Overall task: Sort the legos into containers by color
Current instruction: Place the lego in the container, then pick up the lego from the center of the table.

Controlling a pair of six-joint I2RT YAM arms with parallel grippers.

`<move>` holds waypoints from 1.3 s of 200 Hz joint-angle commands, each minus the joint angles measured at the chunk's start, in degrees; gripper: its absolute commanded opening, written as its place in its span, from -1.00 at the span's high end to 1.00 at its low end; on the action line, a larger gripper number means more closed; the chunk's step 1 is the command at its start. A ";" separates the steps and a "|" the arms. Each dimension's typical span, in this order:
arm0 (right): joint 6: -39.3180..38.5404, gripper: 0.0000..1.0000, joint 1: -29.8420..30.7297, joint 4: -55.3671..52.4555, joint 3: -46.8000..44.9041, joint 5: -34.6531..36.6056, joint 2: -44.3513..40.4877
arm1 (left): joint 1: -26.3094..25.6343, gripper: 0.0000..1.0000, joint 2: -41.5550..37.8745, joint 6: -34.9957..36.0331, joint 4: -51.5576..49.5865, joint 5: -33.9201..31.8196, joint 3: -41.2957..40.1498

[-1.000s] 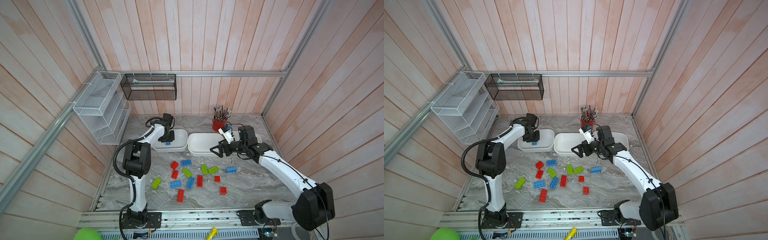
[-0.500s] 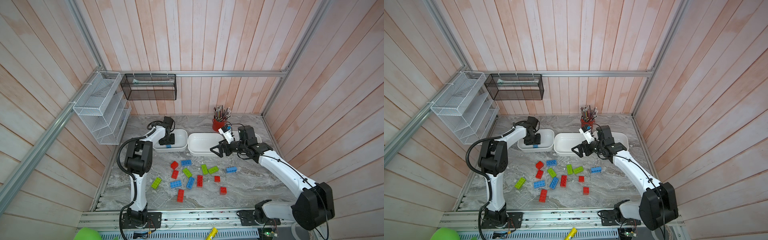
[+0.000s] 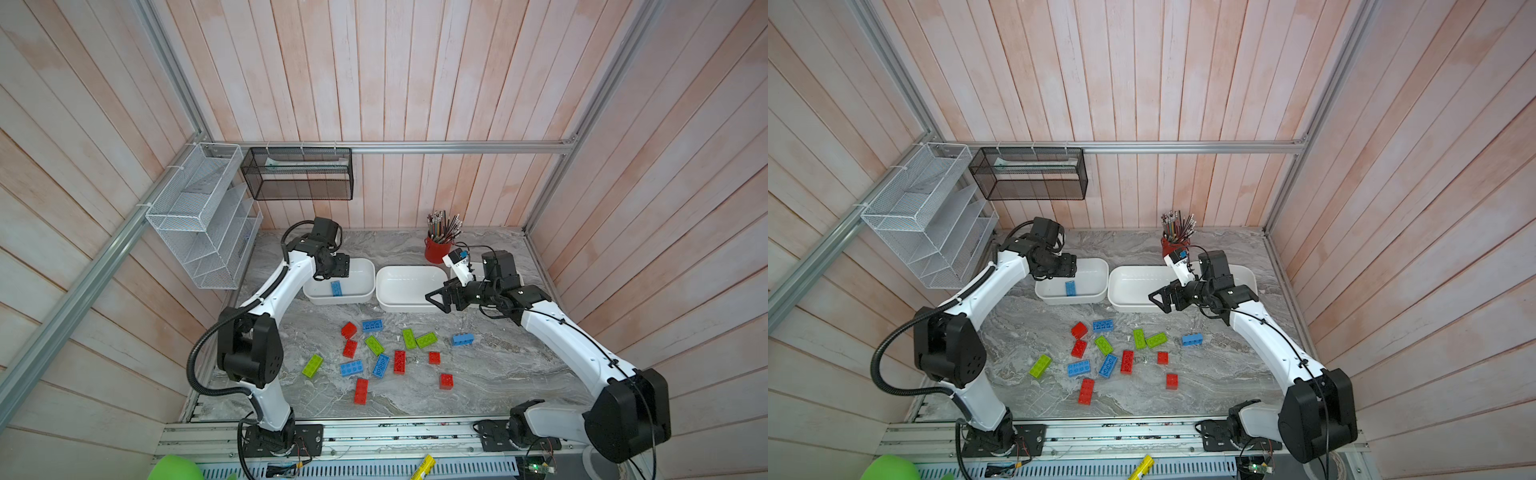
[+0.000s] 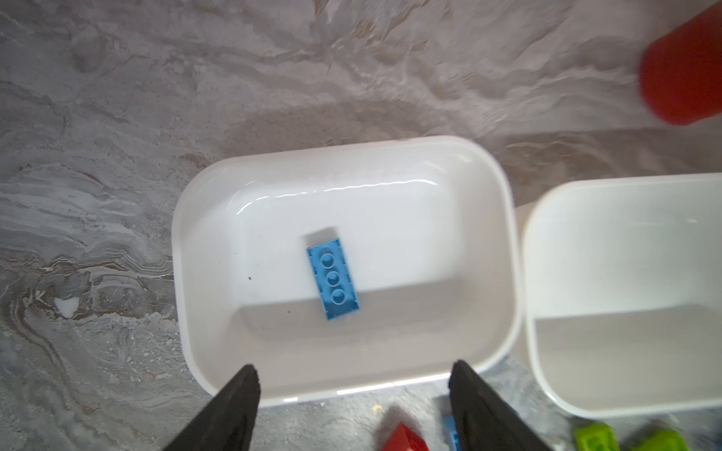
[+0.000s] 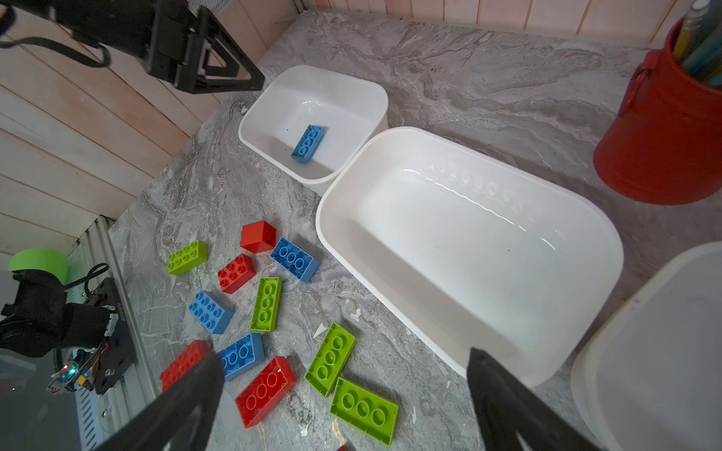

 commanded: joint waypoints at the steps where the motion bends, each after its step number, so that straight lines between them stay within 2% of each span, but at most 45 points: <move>1: -1.57 -0.97 -0.47 -1.72 1.49 -0.68 -1.37 | -1.52 -0.60 -3.01 12.28 -1.32 14.25 -3.85; 14: -1.90 -0.96 -0.55 -2.09 1.78 -0.35 -1.72 | -3.00 -0.60 -5.50 18.72 -0.49 21.89 -5.88; 36: -1.96 -0.96 -0.94 -1.94 1.44 0.46 -2.74 | -7.30 -0.67 -7.12 29.33 -0.61 26.10 -8.53; 56: -2.11 -0.97 -1.63 -2.52 1.32 1.05 -3.51 | -9.38 -0.68 -6.35 35.94 0.30 26.92 -10.82; 83: -1.97 -0.96 -2.58 -2.53 0.33 1.33 -4.64 | -11.97 -0.67 -2.28 39.82 2.87 25.69 -11.88; 108: -1.62 -0.97 -3.30 -2.62 -0.94 1.65 -6.00 | -14.11 -0.63 1.12 41.69 5.59 22.03 -13.48; 134: -1.86 -0.97 -4.28 -3.30 -1.57 2.00 -7.29 | -14.48 -0.59 2.16 43.19 9.31 19.77 -16.12; 196: -2.12 -0.96 -4.98 -3.33 -1.55 1.66 -7.29 | -15.21 -0.49 4.18 46.20 11.22 13.36 -20.01; 260: -2.23 -0.96 -5.00 -3.07 -1.99 1.53 -7.37 | -16.25 -0.40 6.24 47.00 11.53 11.55 -21.21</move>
